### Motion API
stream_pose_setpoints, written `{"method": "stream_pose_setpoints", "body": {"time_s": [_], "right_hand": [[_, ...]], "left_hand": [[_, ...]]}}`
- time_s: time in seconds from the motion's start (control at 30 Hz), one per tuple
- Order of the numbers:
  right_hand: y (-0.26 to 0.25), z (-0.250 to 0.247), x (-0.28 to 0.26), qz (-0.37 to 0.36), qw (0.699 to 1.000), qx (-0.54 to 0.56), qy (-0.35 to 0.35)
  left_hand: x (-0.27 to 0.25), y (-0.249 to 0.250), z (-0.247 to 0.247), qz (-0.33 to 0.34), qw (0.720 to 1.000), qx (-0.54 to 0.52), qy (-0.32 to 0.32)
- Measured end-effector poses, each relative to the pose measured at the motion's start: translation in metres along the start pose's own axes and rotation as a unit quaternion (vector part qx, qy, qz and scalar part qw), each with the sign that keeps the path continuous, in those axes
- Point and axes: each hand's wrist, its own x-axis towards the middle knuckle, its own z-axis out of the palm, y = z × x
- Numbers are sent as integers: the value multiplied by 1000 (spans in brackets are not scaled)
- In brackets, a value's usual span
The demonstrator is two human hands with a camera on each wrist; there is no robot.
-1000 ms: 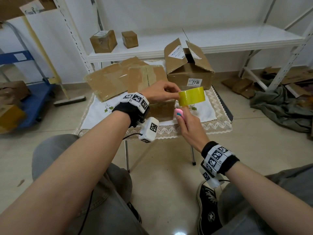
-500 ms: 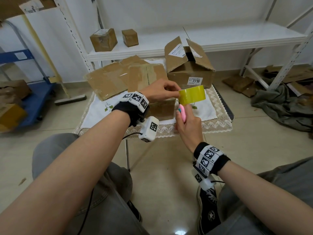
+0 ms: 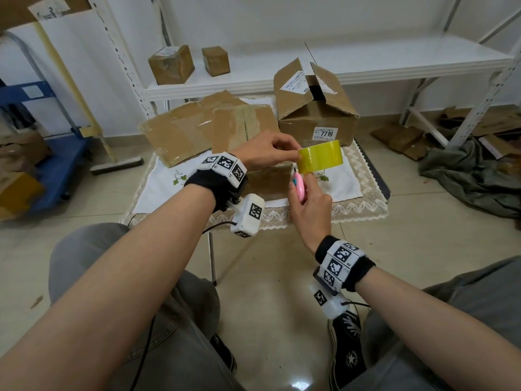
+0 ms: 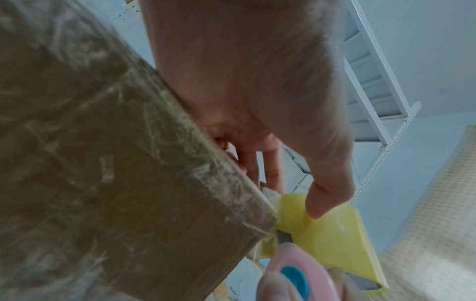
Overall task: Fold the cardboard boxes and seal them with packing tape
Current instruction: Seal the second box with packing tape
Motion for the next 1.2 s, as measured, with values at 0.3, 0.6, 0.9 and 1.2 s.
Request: {"method": "stream_pose_setpoints", "body": {"time_s": [0.3,0.6,0.9,1.2], "right_hand": [[-3,-13,18,100,985,-55,-133],[21,-41,66,222,957,-35,-181],[17,-62,81,261,937,234,-13],[-5,-63,75,199,931,258,-166]], "left_hand": [[-3,2,0,-4,1000,2,2],[-4,1,1,-7,1000,6,7],[-3,-3,0,9,1000,17,3],[1,-8,1,34,999,39,5]]}}
